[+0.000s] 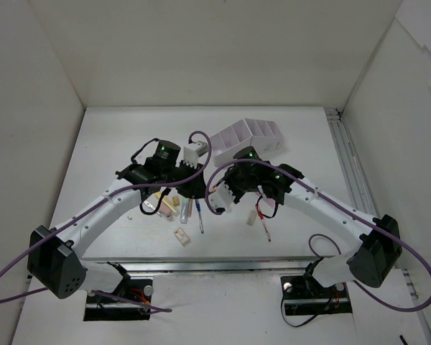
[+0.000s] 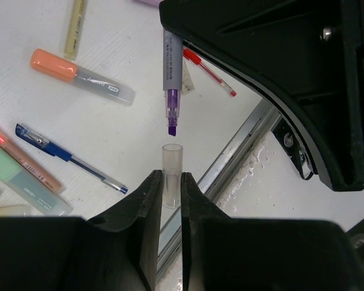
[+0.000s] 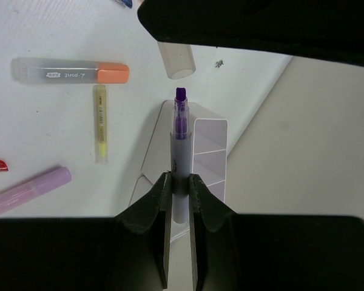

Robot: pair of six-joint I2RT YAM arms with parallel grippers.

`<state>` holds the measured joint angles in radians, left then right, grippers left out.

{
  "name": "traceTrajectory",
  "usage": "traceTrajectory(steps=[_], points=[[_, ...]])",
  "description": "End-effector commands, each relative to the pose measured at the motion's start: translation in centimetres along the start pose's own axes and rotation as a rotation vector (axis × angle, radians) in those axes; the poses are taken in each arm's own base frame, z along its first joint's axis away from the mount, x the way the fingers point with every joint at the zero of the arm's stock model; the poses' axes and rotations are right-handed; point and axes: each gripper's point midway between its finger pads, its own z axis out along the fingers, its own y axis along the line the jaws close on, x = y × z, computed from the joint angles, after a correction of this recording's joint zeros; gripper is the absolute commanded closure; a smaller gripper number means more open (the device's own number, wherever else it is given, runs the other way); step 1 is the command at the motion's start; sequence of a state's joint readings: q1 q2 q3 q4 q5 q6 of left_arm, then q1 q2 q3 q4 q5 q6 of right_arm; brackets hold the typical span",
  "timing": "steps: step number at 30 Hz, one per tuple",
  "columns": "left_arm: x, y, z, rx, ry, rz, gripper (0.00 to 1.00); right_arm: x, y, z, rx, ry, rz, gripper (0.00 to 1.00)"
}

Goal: Sort the stationery into containers
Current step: Close the pen cap on the pen.

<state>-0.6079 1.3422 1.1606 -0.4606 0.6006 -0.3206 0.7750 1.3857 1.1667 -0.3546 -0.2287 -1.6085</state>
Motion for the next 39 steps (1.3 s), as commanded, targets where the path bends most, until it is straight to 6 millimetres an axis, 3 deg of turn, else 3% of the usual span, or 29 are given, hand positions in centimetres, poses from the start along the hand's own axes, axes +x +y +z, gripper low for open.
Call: traceTrajectory(steps=[1, 12, 21, 26, 35, 39], points=[[-2.5, -1.5, -1.6, 0.014, -0.094, 0.074, 1.00, -0.5, -2.9, -1.9, 0.101, 0.001, -0.020, 1.00], [-2.3, -1.4, -1.0, 0.013, -0.077, 0.076, 1.00, -2.3, -2.9, -1.6, 0.099, -0.075, -0.039, 1.00], [-2.4, -1.4, -1.1, 0.006, -0.082, 0.072, 1.00, -2.3, -1.7, -0.9, 0.066, -0.066, -0.069, 1.00], [-2.7, -1.5, -0.5, 0.026, -0.079, 0.070, 1.00, -3.3, -0.7, -0.5, 0.049, -0.108, -0.178, 1.00], [-4.6, -1.9, 1.6, 0.086, -0.082, 0.066, 1.00, -5.3, -0.3, -0.7, 0.053, -0.165, -0.255, 1.00], [-6.4, -1.9, 1.9, 0.081, -0.144, 0.060, 1.00, -5.5, 0.4, -0.4, 0.036, -0.154, -0.250, 1.00]])
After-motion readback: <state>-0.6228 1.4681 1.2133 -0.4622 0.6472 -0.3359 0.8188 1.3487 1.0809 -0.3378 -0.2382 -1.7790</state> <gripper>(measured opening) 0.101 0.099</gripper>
